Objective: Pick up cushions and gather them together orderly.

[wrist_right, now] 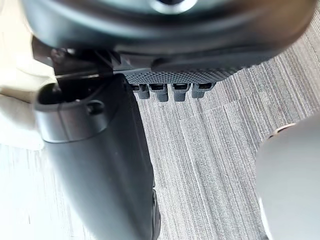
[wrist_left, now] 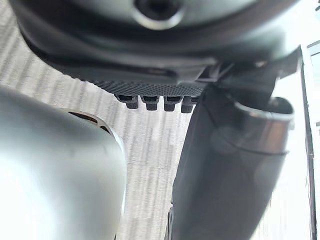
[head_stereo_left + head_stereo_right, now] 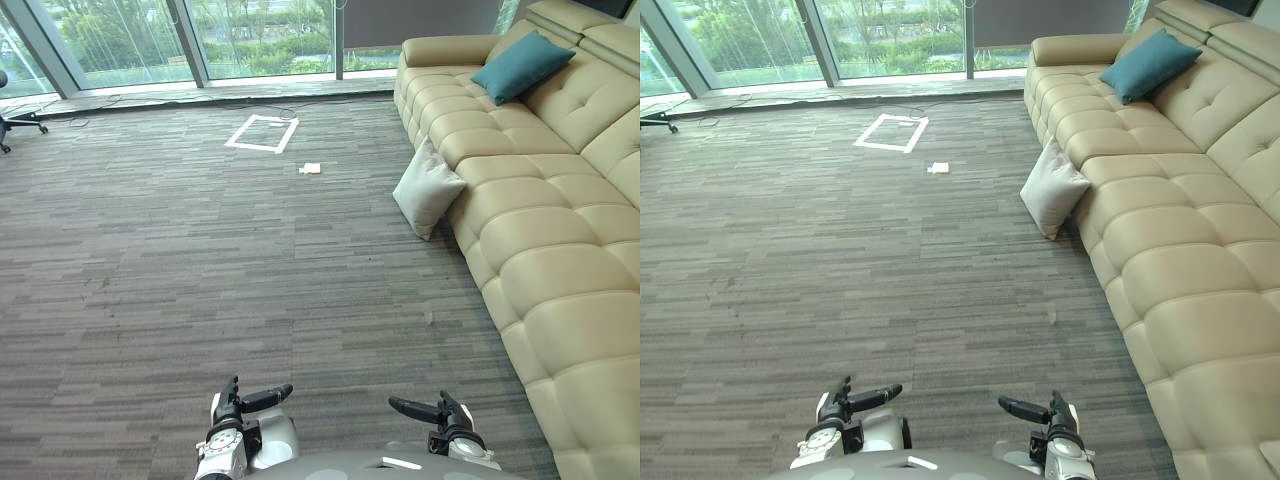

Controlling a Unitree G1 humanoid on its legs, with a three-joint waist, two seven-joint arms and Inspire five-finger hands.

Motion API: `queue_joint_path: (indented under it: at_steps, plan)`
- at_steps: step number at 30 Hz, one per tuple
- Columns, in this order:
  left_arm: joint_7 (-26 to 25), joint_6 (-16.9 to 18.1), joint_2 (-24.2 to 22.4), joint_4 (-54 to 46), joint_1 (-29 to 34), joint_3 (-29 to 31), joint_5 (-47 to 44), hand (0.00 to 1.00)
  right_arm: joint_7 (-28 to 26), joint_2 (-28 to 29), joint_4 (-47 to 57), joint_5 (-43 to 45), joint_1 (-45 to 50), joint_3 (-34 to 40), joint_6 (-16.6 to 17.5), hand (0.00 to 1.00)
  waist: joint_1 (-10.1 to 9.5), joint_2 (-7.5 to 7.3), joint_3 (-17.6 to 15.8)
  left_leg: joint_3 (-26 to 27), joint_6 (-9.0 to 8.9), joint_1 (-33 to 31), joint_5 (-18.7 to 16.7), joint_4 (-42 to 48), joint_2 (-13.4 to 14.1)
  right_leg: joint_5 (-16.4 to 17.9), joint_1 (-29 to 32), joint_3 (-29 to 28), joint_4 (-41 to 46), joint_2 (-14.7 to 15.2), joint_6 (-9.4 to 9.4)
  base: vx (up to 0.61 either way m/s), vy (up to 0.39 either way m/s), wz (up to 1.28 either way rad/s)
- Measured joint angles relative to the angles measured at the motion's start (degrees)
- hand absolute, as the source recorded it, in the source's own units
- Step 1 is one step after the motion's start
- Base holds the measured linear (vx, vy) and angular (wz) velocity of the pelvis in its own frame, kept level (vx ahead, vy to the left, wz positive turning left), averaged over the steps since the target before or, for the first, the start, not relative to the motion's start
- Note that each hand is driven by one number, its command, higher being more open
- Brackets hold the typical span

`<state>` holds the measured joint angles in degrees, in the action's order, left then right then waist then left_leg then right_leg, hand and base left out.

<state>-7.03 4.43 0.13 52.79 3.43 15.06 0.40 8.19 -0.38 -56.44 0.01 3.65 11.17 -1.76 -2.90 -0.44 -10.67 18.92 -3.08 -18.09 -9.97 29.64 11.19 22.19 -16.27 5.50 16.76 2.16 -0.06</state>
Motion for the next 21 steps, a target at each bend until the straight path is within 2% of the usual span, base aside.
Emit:
queue_joint_path:
  at_steps: [1, 2, 3, 6, 7, 8, 9, 10, 11, 12, 13, 14, 15, 17, 18, 19, 20, 21]
  plan:
    - [-0.1, 0.1, 0.0, 0.0, 0.1, 0.0, -0.4, 1.00, 0.0, -0.2, -0.1, 0.0, 0.1, -0.1, 0.1, 1.00, -0.24, 0.28, 0.1, 0.4, 1.91, -0.4, 5.0, -2.4, -0.2, 0.5, -1.2, -1.4, -0.3, 0.0, 0.79, 0.60, 0.244, -0.60]
    - [-0.1, 0.1, -0.2, 0.1, 0.1, 0.0, -0.8, 1.00, 0.0, -0.1, -0.3, 0.0, 0.1, -0.2, 0.0, 1.00, -0.56, 0.18, 0.3, 0.4, 3.58, 0.1, 7.9, -2.2, -0.4, 0.6, -1.9, -2.5, -0.3, 0.1, 1.07, 0.67, 0.275, -0.35]
    - [0.0, -0.1, 1.4, 0.4, -0.7, -0.2, -0.7, 1.00, 0.2, 1.7, -0.6, 0.0, 0.2, 0.0, 0.0, 1.00, 0.16, -2.66, 1.4, 1.2, 5.62, 0.5, 5.4, -1.4, -2.9, -1.0, -1.7, -4.6, 0.9, 3.1, 1.94, 0.68, 0.281, -0.14]
    - [0.1, -0.3, 2.4, 1.1, -0.8, -0.2, 0.0, 1.00, 0.0, 3.0, -0.6, 0.0, 1.0, 1.8, 0.0, 1.00, 0.10, -4.44, 2.1, 1.7, 7.58, 2.3, 0.4, 1.1, -5.6, -6.0, 0.2, -6.3, 8.9, 5.7, 4.24, 0.67, 0.308, 0.13]
    - [-0.1, -0.9, 2.5, 2.6, -1.2, -0.2, 0.0, 1.00, 0.0, 3.1, -0.6, -0.1, 1.1, 2.8, 0.0, 1.00, 0.13, -4.52, 2.1, 1.7, 7.83, 5.4, -2.4, 0.9, -7.4, -11.7, 4.2, -7.2, 21.1, 6.9, 6.08, 0.64, 0.281, 0.24]
    - [-0.1, -1.4, 2.6, 3.9, -1.7, -0.2, 0.1, 1.00, -0.4, 2.6, -0.5, -0.4, 1.0, 2.9, 0.4, 1.00, 0.29, -4.27, 1.8, 1.5, 7.80, 8.4, -3.9, -0.1, -8.7, -16.4, 9.1, -7.9, 33.0, 7.8, 9.43, 0.72, 0.309, 0.19]
    - [-0.2, -1.5, 2.6, 4.6, -1.9, -0.3, 0.1, 1.00, -0.7, 2.1, -0.1, -0.4, 0.9, 2.9, 0.8, 1.00, 0.31, -4.18, 1.4, 1.5, 7.81, 11.2, -4.9, -1.0, -9.4, -16.4, 12.4, -7.7, 40.5, 8.3, 9.45, 0.55, 0.216, 0.06]
    - [-0.4, -1.8, 2.5, 5.0, -2.3, -0.5, 0.0, 1.00, -0.7, 1.6, 0.7, -0.4, 0.9, 2.9, 0.9, 1.00, 0.50, -3.58, 0.9, 1.4, 7.59, 14.7, -5.7, -2.6, -9.8, -15.4, 16.1, -7.1, 47.0, 8.2, 8.27, 0.51, 0.156, -0.04]
    - [-0.7, -2.1, 2.2, 5.1, -1.9, -1.4, 0.1, 1.00, -0.6, 1.0, 1.5, -0.4, 1.0, 2.9, 1.3, 1.00, 0.66, -2.35, 0.4, 1.3, 7.36, 19.1, -6.3, -5.4, -10.0, -13.0, 20.5, -5.5, 50.8, 7.7, 6.57, 0.39, 0.084, -0.04]
    - [-0.7, -2.1, 2.2, 5.3, -1.8, -2.1, 0.1, 1.00, -0.6, 0.8, 2.0, -0.4, 1.0, 2.9, 1.6, 1.00, 0.92, -1.76, 0.3, 1.1, 7.22, 21.0, -6.4, -7.1, -9.9, -12.0, 22.8, -3.9, 51.3, 7.6, 5.81, 0.46, 0.062, 0.08]
    - [-0.6, -2.0, 2.1, 5.9, -1.7, -3.9, 0.1, 1.00, -0.5, 0.5, 2.5, -0.4, 0.7, 2.9, 2.3, 1.00, 1.46, -1.10, 0.0, 0.6, 6.89, 24.9, -6.2, -10.2, -9.8, -9.5, 26.6, -0.1, 48.7, 7.7, 3.65, 0.53, -0.021, 0.22]
    - [-0.3, -2.0, 2.5, 6.3, -1.6, -4.7, 0.1, 1.00, -0.4, 0.5, 2.8, -0.3, 0.4, 2.9, 2.6, 1.00, 1.83, -1.31, -0.2, 0.5, 6.87, 28.6, -6.2, -12.5, -9.5, -7.6, 29.6, 2.8, 43.5, 7.8, 2.04, 0.53, -0.056, 0.26]
    - [-0.2, -2.0, 2.5, 6.5, -1.6, -4.7, 0.1, 1.00, -0.4, 0.7, 2.9, -0.1, 0.4, 3.0, 2.7, 1.00, 2.00, -1.51, -0.3, 0.5, 6.85, 30.6, -6.2, -13.7, -9.3, -7.0, 31.1, 4.1, 40.0, 7.8, 1.50, 0.56, -0.118, 0.32]
    - [-0.1, -2.0, 2.4, 6.5, -1.6, -5.1, 0.1, 1.00, -0.4, 0.8, 3.8, -0.1, 0.0, 2.9, 3.0, 1.00, 2.96, -1.51, -0.3, 0.3, 4.40, 34.1, -7.6, -16.4, -7.9, -7.3, 34.2, 7.0, 27.3, 7.1, 1.26, 0.56, -0.183, 0.37]
    - [0.0, -2.0, 2.6, 6.5, -1.6, -5.3, 0.2, 1.00, -0.5, 0.8, 3.6, -0.3, -0.5, 2.8, 3.0, 1.00, 3.08, -1.81, -0.4, -0.2, 2.23, 35.7, -8.6, -17.3, -7.7, -9.0, 35.3, 6.9, 20.6, 6.3, 1.30, 0.54, -0.227, 0.24]
    - [0.2, -2.0, 2.9, 6.6, -1.4, -5.3, 0.2, 1.00, -0.6, 1.0, 3.3, -0.2, -0.5, 2.8, 2.8, 1.00, 3.12, -2.45, -0.3, -0.6, 1.14, 37.1, -9.2, -17.4, -7.8, -13.3, 35.4, 6.4, 16.5, 6.0, 0.40, 0.58, -0.277, 0.13]
    - [0.0, -2.1, 2.2, 7.4, -1.4, -5.4, 0.2, 1.00, -0.7, 0.8, 3.3, 0.0, -0.8, 3.1, 2.7, 1.00, 3.21, -1.36, 0.2, -1.3, 0.28, 38.6, -10.0, -17.3, -6.8, -14.7, 35.0, 6.8, 18.8, 5.2, -3.25, 0.60, -0.303, 0.08]
    - [0.2, -2.1, 1.4, 7.7, -1.2, -5.8, 0.3, 1.00, -0.6, 0.2, 3.3, -0.5, -0.7, 2.8, 2.6, 1.00, 3.32, 0.12, 1.0, -1.8, -0.72, 37.9, -9.3, -15.4, -5.0, -11.6, 35.1, 7.5, 20.1, 4.0, -3.98, 0.61, -0.312, 0.08]
